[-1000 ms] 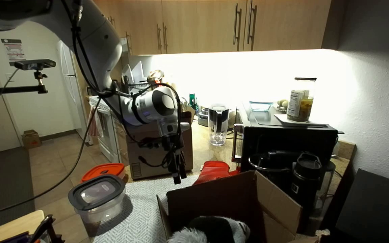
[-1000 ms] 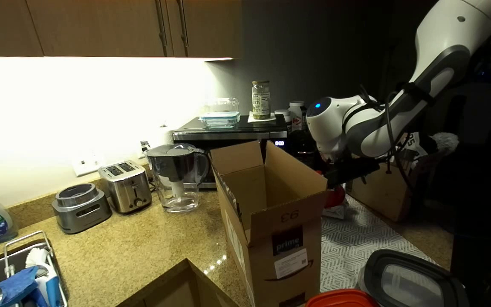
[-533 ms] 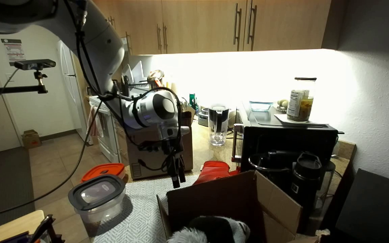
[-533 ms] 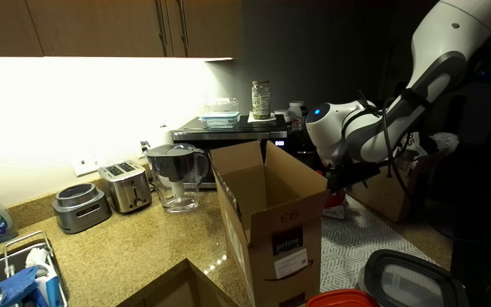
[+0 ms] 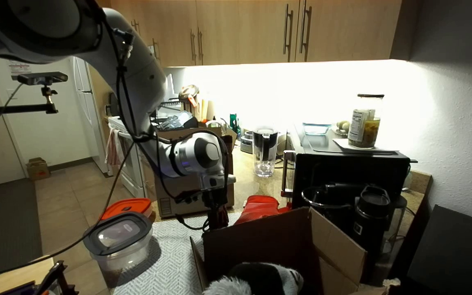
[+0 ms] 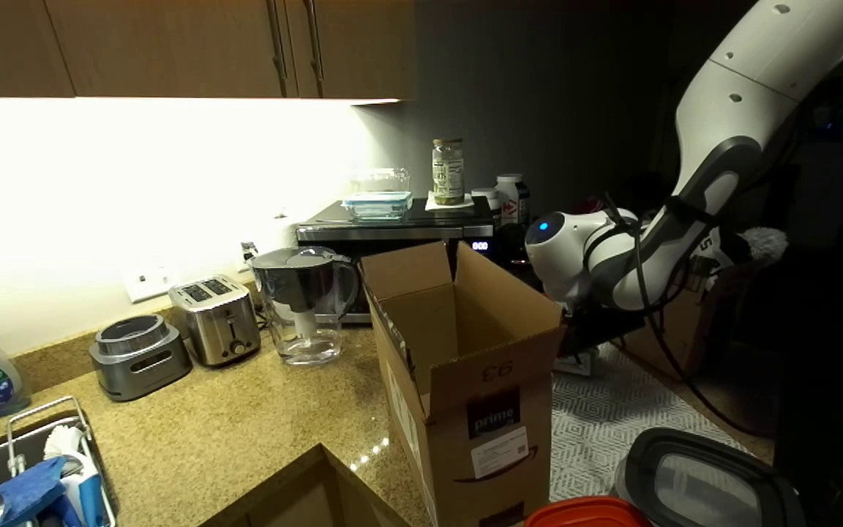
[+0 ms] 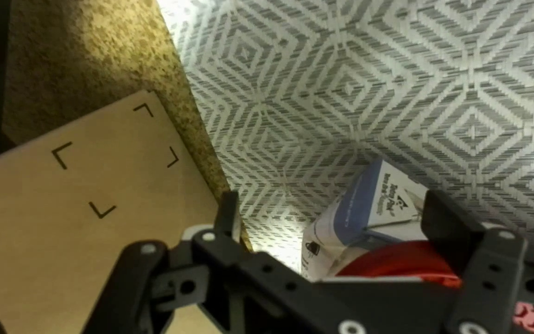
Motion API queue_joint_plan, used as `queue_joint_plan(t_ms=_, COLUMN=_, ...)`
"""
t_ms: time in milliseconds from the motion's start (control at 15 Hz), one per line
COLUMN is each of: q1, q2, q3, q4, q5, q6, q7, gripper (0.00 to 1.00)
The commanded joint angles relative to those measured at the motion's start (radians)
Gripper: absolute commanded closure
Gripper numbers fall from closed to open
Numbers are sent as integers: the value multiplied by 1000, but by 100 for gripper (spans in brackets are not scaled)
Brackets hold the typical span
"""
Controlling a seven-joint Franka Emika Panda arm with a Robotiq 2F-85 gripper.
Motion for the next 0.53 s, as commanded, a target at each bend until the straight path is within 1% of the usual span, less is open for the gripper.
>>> queue_joint_plan(t_ms=0, q1=-19, q2=23, q3=-7, q4=16, q5=41, q6=112, q7=-46, gripper=0)
queue_joint_plan(t_ms=200, q1=-63, q2=-5, q3=31, q4=-8, q5=173, q6=210, q7=-179, gripper=0)
queue_joint_plan(t_ms=467, q1=-84, q2=-42, q3=45, q4=-27, q5=331, q6=291, q7=-352, gripper=0)
